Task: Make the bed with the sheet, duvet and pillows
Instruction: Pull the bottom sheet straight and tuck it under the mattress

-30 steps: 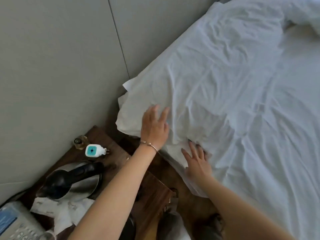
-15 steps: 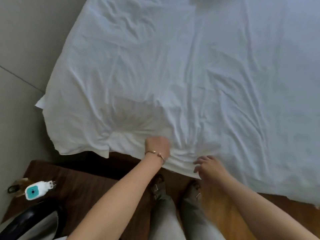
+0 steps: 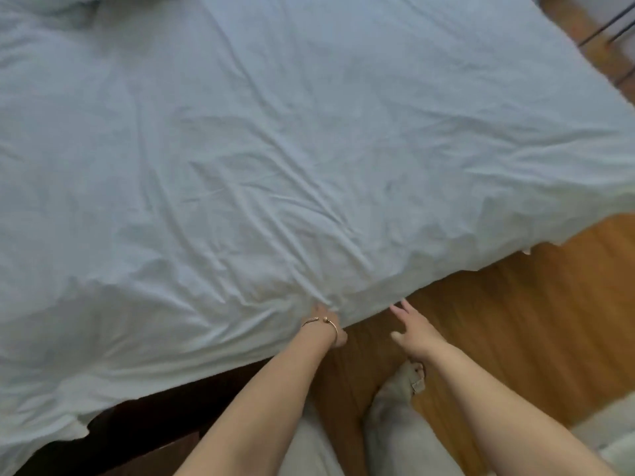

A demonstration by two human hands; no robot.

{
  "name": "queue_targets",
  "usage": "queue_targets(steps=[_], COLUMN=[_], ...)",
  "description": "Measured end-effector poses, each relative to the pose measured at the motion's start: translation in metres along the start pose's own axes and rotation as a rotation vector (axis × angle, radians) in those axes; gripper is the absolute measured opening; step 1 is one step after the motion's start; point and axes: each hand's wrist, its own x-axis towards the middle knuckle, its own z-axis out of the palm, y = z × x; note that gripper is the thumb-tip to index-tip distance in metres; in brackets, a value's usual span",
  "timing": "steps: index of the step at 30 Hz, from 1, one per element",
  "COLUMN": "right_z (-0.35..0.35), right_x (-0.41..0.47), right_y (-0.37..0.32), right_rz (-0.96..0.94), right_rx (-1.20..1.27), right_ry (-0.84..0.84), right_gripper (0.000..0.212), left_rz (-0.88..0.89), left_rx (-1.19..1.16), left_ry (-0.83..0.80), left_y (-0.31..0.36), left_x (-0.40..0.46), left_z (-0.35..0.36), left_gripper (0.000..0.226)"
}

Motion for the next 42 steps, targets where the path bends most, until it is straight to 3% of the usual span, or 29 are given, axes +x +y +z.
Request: queue_targets(steps=[2,4,14,18,25,29,32,34,37,40,42], right_z=[-0.037,-0.072,-0.217,-0.262,-0.378,-0.463,-0.521,-0.55,-0.576,-0.59,-0.598], right_x=[-0.003,-0.003,0.018,0.041,0.117,0.176,0.215,0.236,0.264,0.287,0.301], right_y=[0.038,0.078,0.304,0.373,0.472,0.521,0.559,0.587,0.627,0.66,0.676], right_rz=[0.033,0.054,0.2,0.259,0.228,0.268,0.359,0.362,0.298,0.179,0.063], right_rx=[0.085,0.166,0.37,0.496,0.512,0.757,0.942,0.845,0.535,0.029,-0.181], right_ry=[0.082,0.168,0.272,0.273,0.286,0.381,0.44,0.435,0.317,0.194,0.279], right_gripper=[0.065,0.064,0.067,0.07,0.072,0.072,0.076,0.085,0.108,0.116,0.095], left_rz=[0.137,0.18,0.254,0.311,0.304,0.32,0.46,0.526,0.42,0.219,0.216], left_rx=[0.042,0.072,0.059,0.092,0.197,0.178,0.347,0.542,0.671,0.44,0.396], left_ry=[-0.073,-0.089,0.139,0.316,0.39,0.527,0.551,0.524,0.417,0.53,0.631], left_y=[0.057,0.115,0.393,0.458,0.583,0.67,0.734,0.766,0.797,0.815,0.815], left_x=[0.004,0.012,0.074,0.108,0.183,0.237,0.268,0.285,0.305,0.306,0.307], left_z=[-0.019,-0.036,-0.1,-0.101,-0.15,-0.203,-0.232,-0.233,-0.206,-0.176,-0.166], left_gripper=[0.047,0.047,0.039,0.052,0.069,0.07,0.076,0.097,0.117,0.114,0.096])
